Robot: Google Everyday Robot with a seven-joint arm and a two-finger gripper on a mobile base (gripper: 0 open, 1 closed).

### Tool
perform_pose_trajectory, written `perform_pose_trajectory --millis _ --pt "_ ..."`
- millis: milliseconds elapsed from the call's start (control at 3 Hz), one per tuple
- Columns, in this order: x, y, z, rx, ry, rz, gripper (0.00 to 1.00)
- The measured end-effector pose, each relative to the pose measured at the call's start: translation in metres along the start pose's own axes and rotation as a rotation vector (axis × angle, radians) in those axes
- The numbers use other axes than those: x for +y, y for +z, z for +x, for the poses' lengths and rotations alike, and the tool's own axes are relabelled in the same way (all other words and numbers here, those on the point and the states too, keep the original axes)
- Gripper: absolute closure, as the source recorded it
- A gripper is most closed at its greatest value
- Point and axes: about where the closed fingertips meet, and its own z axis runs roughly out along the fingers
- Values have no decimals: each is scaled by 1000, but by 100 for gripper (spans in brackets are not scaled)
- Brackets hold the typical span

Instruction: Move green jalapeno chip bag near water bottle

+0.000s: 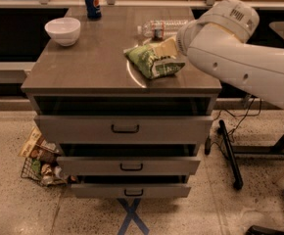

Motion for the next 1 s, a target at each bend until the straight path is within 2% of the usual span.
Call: perform_pose_trajectory --millis 333,667,1000 --pt "-21 -52 -12 -95 88 -1 0" --pt "-37 -80 -21 -152 142 23 0" --pt "-36 -80 -21 -154 158 23 0"
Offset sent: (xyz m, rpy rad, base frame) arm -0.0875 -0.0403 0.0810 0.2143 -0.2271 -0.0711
